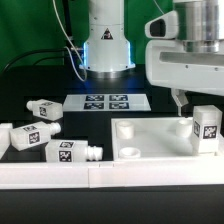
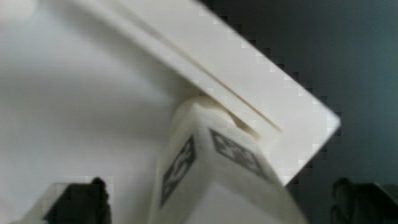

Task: Assemble one leg

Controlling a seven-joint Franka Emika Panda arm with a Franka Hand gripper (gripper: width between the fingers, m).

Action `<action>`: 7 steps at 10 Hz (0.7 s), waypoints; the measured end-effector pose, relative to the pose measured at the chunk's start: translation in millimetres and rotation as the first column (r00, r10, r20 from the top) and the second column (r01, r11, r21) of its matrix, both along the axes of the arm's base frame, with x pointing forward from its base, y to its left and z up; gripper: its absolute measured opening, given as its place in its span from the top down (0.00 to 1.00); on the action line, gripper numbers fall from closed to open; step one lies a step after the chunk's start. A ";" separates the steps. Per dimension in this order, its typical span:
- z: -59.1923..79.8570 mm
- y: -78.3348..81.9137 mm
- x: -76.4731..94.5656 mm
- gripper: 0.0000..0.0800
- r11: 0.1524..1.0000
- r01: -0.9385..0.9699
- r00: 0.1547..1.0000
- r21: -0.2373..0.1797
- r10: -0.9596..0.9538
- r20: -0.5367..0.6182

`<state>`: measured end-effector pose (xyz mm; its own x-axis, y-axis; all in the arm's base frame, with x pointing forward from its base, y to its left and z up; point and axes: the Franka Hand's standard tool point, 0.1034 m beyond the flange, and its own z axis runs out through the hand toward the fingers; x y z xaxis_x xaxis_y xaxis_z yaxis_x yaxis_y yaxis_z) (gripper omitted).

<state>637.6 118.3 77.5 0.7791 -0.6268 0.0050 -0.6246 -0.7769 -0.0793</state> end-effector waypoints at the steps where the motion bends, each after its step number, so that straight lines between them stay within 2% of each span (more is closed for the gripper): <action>1: -0.3 -1.1 0.6 0.19 1.000 -0.015 1.000 0.002 0.015 0.003; 4: -0.4 -4.0 1.1 0.19 0.979 -0.205 0.979 -0.017 0.205 0.013; 5: 0.3 -3.4 4.8 0.19 0.870 -0.486 0.872 -0.076 0.489 0.028; 6: -1.1 -2.6 4.6 0.19 0.838 -0.540 0.839 -0.079 0.543 0.028; 7: -1.1 -3.0 4.6 0.21 0.849 -0.523 0.850 -0.077 0.526 0.029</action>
Offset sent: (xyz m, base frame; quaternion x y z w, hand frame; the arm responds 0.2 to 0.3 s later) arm 0.0000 0.0000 0.0000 0.0000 0.0000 -0.1296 0.9916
